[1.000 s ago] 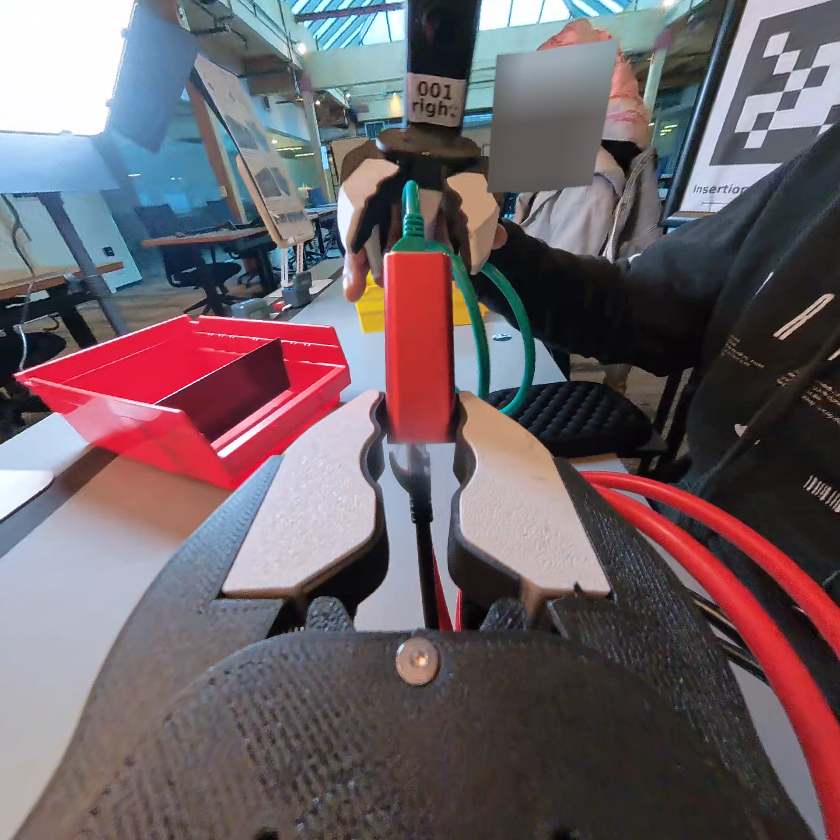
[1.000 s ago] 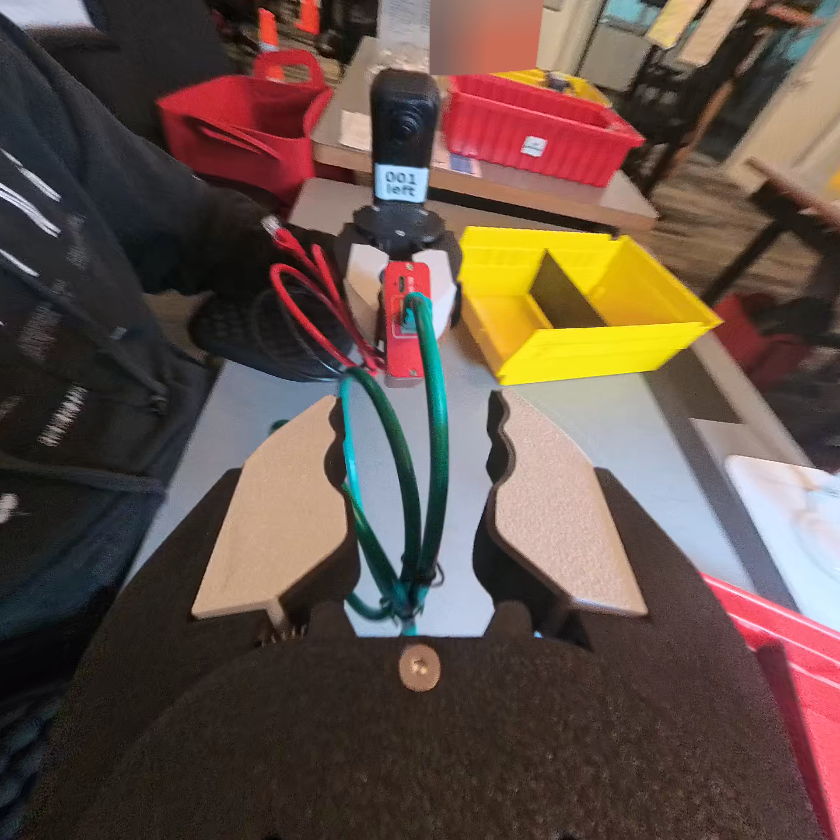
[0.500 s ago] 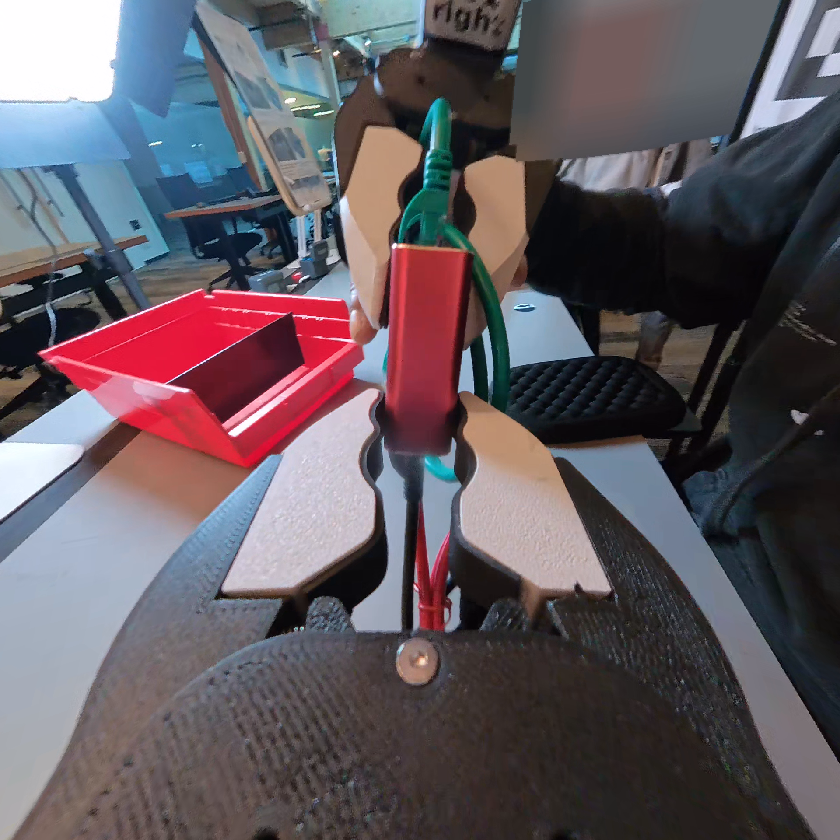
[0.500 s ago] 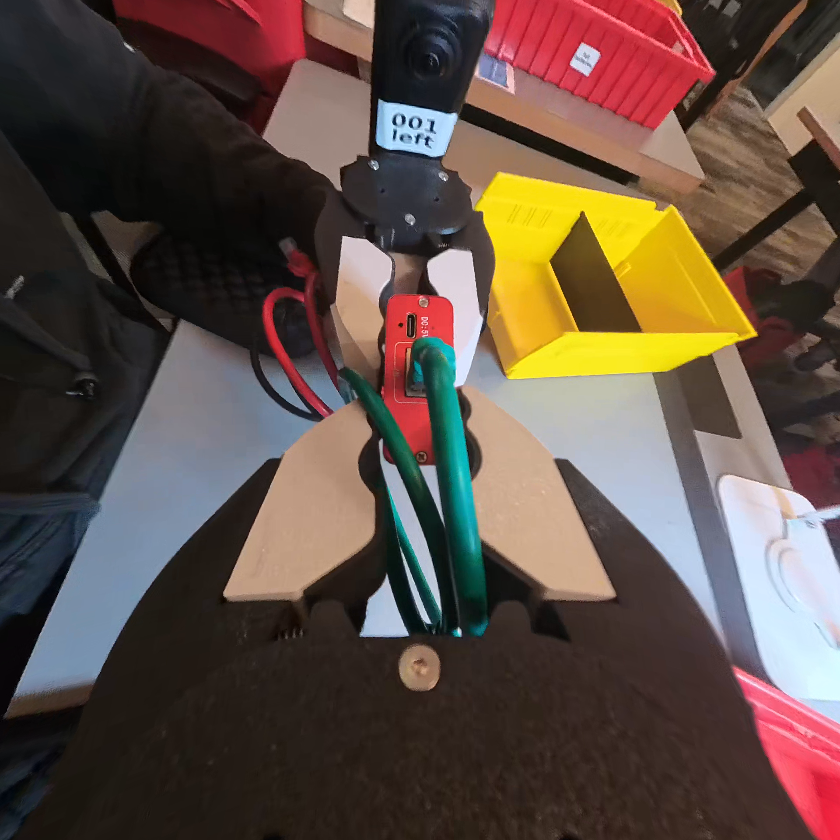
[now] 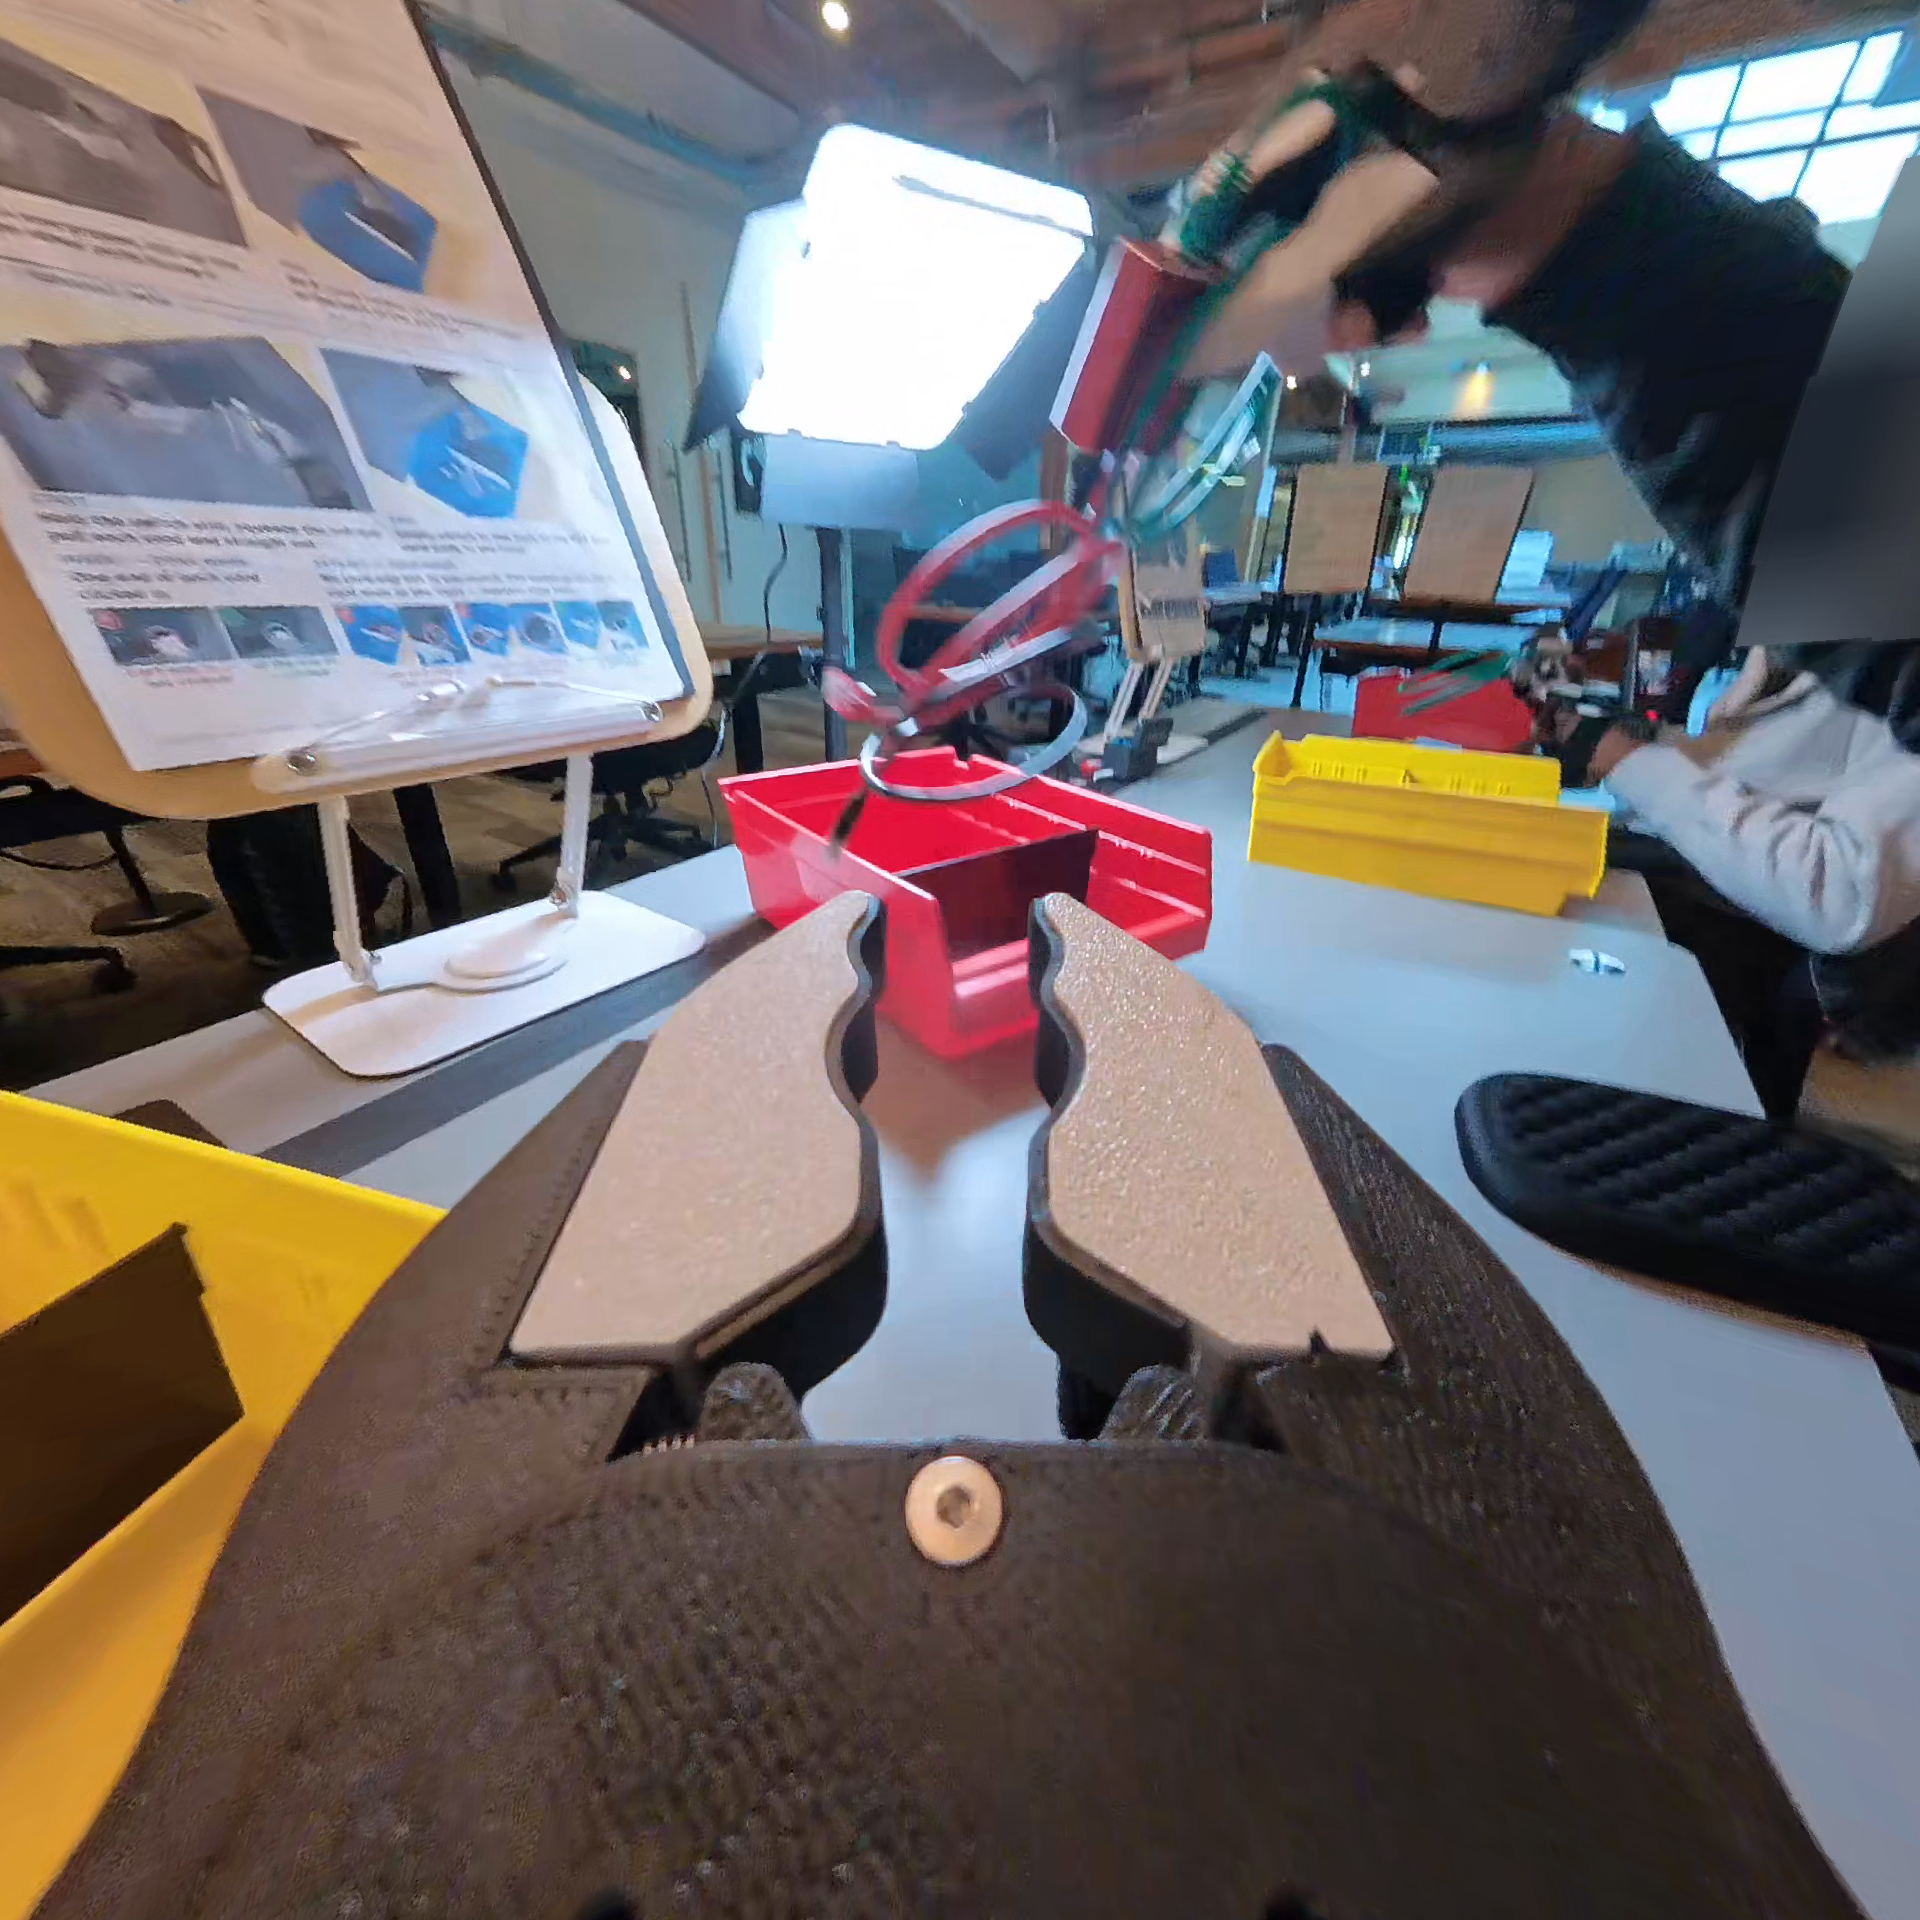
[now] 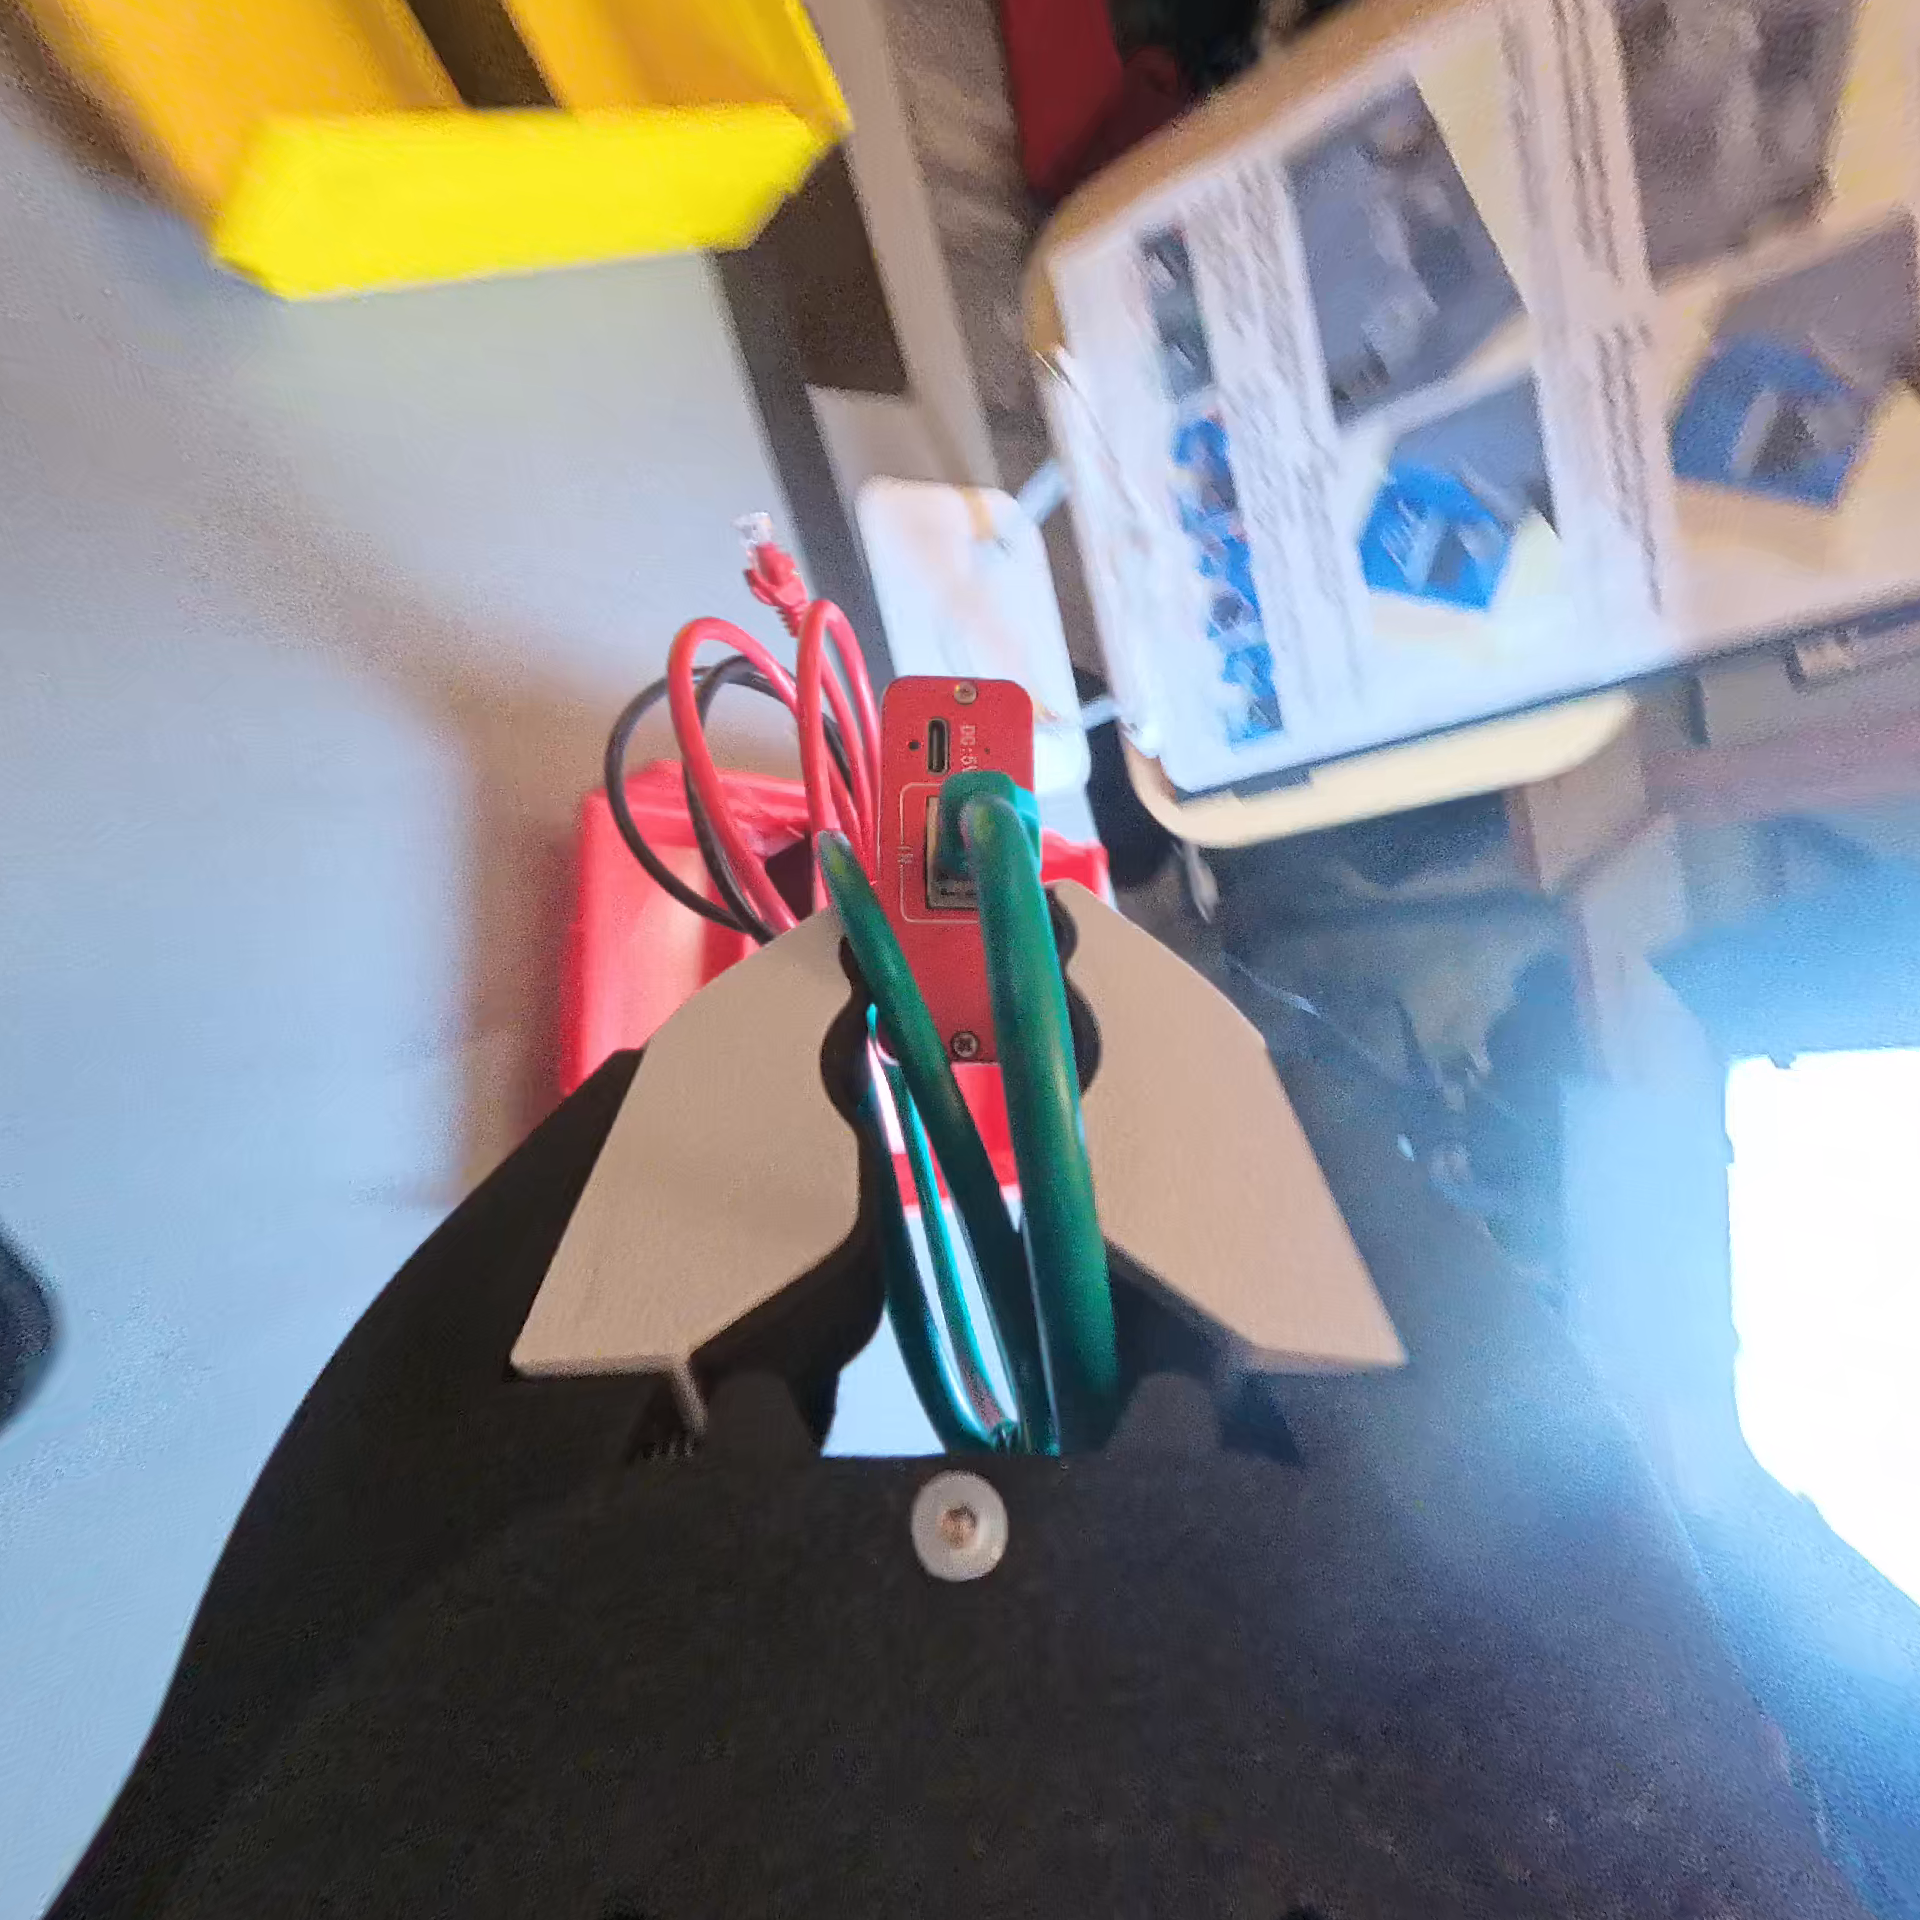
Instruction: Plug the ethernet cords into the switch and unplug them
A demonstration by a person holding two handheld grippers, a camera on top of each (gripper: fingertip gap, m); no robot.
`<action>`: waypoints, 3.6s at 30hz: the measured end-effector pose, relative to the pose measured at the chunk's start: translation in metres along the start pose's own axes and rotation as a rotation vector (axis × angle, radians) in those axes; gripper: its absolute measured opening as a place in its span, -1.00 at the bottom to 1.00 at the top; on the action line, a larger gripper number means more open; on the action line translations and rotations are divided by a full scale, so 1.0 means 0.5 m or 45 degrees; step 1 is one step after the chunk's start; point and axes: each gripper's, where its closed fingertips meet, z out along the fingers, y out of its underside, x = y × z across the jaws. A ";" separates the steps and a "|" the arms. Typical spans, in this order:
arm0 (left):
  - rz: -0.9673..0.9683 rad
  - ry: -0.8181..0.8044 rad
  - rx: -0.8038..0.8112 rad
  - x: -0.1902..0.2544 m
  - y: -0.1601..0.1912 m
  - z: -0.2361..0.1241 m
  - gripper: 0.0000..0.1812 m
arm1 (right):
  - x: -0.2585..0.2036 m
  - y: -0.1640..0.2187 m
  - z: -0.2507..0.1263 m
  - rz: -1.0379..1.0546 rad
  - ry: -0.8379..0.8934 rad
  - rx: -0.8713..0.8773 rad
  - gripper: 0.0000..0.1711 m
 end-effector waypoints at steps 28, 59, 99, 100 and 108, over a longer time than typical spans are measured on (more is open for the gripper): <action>0.071 0.088 -0.357 0.040 0.158 0.055 -0.74 | -0.048 0.209 0.432 0.524 -0.541 -0.091 -0.14; 0.807 -0.130 -1.432 -0.194 0.363 -0.110 -0.65 | -0.435 0.324 0.340 -0.185 -0.312 -0.348 -0.66; 0.122 -0.343 -0.598 0.254 0.260 0.193 -0.81 | -0.477 0.352 0.005 1.155 0.633 0.286 -0.86; 0.145 -0.329 -0.576 0.265 0.242 0.188 -0.81 | -0.476 0.339 -0.021 1.138 0.671 0.311 -0.86; 0.360 -0.498 -0.354 0.272 -0.001 0.026 -0.83 | -0.448 0.097 -0.154 0.932 0.712 0.643 -0.85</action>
